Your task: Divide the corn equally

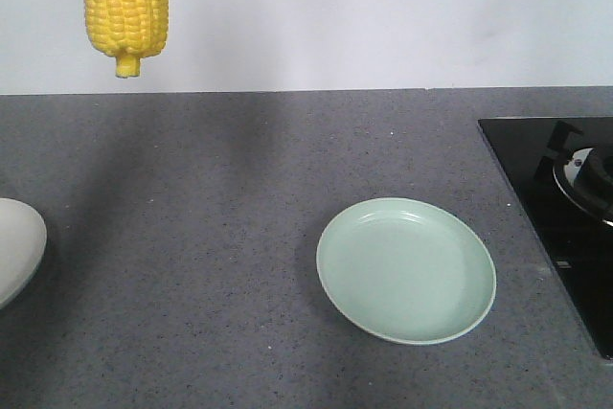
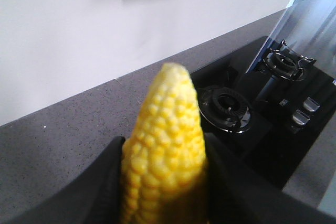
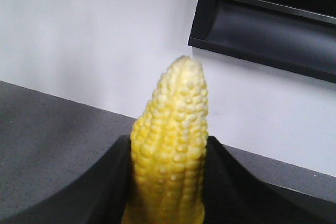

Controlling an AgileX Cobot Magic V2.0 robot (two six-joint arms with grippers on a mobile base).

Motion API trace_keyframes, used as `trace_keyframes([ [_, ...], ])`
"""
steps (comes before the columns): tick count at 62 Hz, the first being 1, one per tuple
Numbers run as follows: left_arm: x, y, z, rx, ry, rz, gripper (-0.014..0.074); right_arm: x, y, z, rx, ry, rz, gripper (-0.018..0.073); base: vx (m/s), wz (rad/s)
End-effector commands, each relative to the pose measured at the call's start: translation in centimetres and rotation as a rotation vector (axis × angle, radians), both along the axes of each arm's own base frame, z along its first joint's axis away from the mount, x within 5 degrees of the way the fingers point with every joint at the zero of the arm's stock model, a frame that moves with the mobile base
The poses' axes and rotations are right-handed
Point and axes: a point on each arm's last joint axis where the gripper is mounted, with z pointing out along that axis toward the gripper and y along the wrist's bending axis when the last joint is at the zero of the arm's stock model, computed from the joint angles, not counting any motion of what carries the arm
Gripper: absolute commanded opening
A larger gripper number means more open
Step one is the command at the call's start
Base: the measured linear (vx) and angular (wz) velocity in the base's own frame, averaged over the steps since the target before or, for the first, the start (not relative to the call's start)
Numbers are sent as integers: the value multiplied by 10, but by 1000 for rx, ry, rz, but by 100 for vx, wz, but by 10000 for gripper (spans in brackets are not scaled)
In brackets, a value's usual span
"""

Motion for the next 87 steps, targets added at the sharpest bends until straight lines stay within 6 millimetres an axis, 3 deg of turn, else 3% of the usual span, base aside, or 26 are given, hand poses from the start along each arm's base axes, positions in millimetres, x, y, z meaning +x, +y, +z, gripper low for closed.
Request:
trace_keyframes([
  [1, -21, 2, 20, -70, -69, -12, -6, -1, -1, 11, 11, -95, -11, -4, 3, -1],
  [87, -21, 2, 20, -70, -69, -12, -6, -1, -1, 11, 11, -95, -11, -4, 1, -1],
])
